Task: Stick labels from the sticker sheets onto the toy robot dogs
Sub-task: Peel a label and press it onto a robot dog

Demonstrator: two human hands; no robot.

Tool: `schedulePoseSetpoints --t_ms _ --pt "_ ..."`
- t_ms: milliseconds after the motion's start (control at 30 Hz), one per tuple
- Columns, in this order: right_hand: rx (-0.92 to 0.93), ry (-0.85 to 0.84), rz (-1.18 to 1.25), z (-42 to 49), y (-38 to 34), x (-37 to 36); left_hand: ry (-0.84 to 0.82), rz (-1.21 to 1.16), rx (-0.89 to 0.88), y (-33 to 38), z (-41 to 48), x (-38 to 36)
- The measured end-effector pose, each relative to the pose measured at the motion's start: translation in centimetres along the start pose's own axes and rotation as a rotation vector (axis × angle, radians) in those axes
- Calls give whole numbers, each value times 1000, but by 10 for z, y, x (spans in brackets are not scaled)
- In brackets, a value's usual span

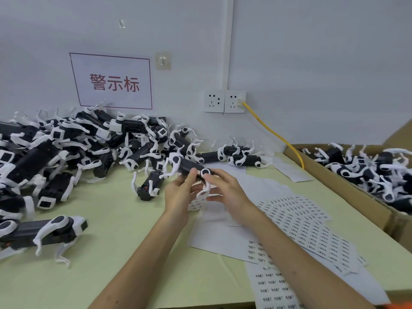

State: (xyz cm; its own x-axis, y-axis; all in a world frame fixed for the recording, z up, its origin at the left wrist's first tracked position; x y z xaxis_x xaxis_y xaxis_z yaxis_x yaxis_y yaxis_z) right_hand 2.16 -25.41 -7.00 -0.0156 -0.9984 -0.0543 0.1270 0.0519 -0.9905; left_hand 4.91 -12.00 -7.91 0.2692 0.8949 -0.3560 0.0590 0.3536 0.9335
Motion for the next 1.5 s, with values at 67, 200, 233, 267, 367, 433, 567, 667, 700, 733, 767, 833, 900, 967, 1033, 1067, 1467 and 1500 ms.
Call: schedulePoseSetpoints --t_ms 67,200,233,267,367,433,567,667,700,733,767,833,900,967,1033,1067,1467,1500 --pt "-90 56 155 0 3 11 -89 63 12 -2 2 -5" --pt "-176 156 472 1 5 41 -254 145 54 -8 0 -24" --pt "-125 204 629 1 0 53 -256 153 51 -8 0 -25" --pt "-19 248 817 0 -9 69 -257 160 39 -7 0 -25" --pt "385 325 1170 -14 -39 131 -212 107 22 0 1 -19" --pt "400 396 1067 -22 -37 154 -130 105 -11 5 2 -12" --pt "182 478 984 -19 -8 136 93 407 -261 25 -4 0" --pt "111 461 879 -14 -8 119 379 721 -505 52 -18 16" --pt "96 447 831 -12 -8 115 519 826 -547 61 -22 25" --pt "85 436 789 -11 -8 112 641 887 -540 67 -24 36" --pt "79 429 763 -10 -6 109 707 905 -478 68 -22 48" --pt "71 433 747 -8 -5 107 693 877 -255 59 -9 69" --pt "69 436 747 -7 -6 106 595 852 -67 42 4 83" --pt "68 435 745 -7 -7 106 525 871 -1 32 13 88" --pt "64 433 736 -7 -6 105 517 898 -22 30 17 90" --pt "60 432 730 -7 -6 104 527 901 -44 31 17 90" --pt "-81 192 259 1 -3 68 -48 -400 127 3 23 37" --pt "-89 139 191 2 -3 61 -83 -441 129 2 22 30"
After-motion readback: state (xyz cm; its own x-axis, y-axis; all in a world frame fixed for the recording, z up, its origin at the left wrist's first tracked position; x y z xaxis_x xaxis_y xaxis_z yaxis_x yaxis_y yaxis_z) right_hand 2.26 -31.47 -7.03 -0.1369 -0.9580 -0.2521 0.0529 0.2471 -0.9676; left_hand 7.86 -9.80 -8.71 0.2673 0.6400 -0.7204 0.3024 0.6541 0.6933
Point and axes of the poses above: each hand's wrist, its own z-axis towards the middle knuckle, its own x-axis out of the back of the hand, y = z × x, the point moved 7 cm from there along z, towards the middle knuckle, and after that the axes turned 8 degrees about -y, right-handed, at the moved point
